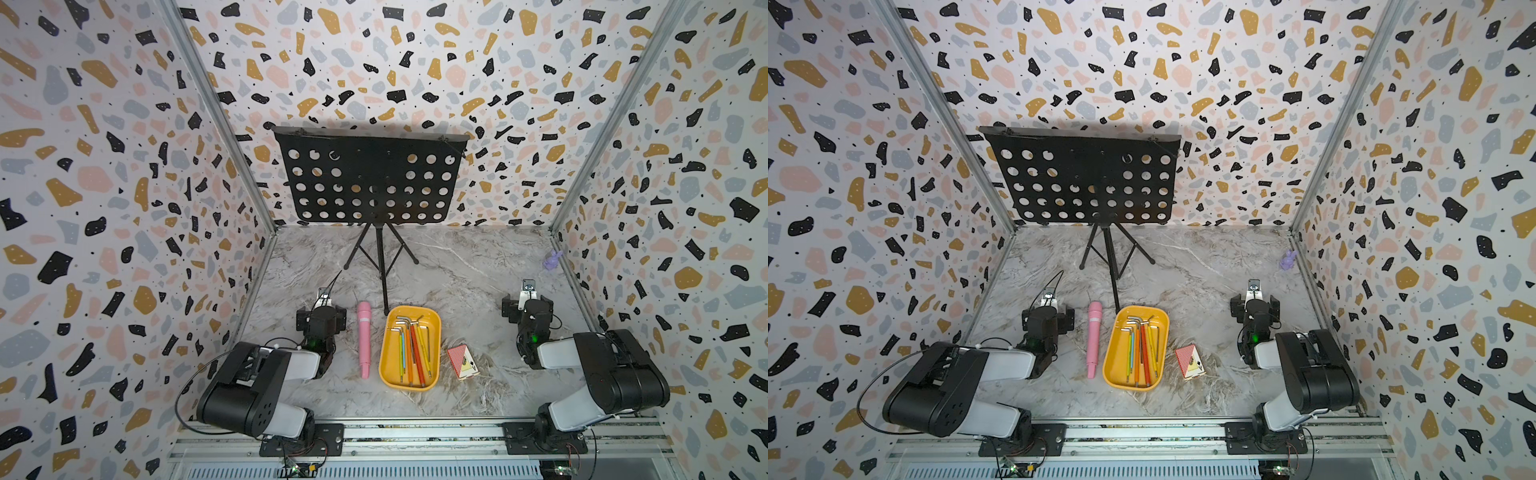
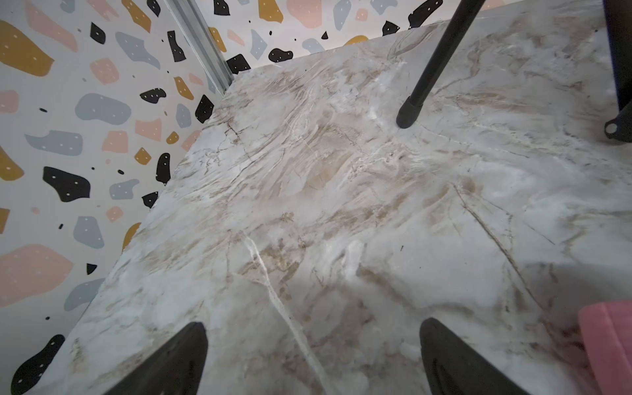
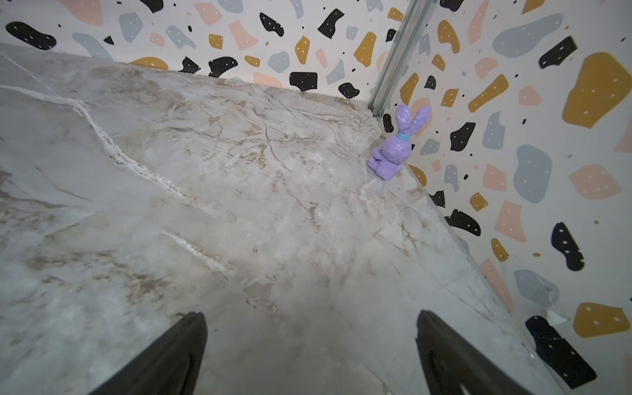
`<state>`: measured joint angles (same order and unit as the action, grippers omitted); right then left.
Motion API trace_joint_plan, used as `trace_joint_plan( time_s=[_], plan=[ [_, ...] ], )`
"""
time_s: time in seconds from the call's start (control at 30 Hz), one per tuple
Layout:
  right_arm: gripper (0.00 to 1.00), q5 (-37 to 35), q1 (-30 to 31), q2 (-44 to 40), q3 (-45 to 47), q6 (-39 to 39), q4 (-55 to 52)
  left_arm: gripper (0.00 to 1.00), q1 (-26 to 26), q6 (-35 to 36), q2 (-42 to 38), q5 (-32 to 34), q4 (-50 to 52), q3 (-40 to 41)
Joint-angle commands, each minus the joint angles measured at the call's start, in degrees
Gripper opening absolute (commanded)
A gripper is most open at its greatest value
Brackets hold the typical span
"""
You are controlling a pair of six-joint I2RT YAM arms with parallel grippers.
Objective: Put the hex key on the desktop into the storage box
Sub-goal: Reset both arms
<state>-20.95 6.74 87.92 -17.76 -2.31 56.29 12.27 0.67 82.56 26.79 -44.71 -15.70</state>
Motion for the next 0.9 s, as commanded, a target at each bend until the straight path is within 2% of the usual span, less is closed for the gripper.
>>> trace_joint_plan(
  time_s=[0.0, 0.87],
  plan=[
    [1.0, 0.2, -0.3, -0.5, -0.7, 0.9, -0.8, 1.0, -2.8, -1.9, -0.8, -2.5, -4.0, -2.1],
    [1.0, 0.2, -0.3, -0.6, -0.7, 1.0, -1.0, 1.0, -3.3, -2.2, -1.7, -3.1, -3.1, -2.0]
  ],
)
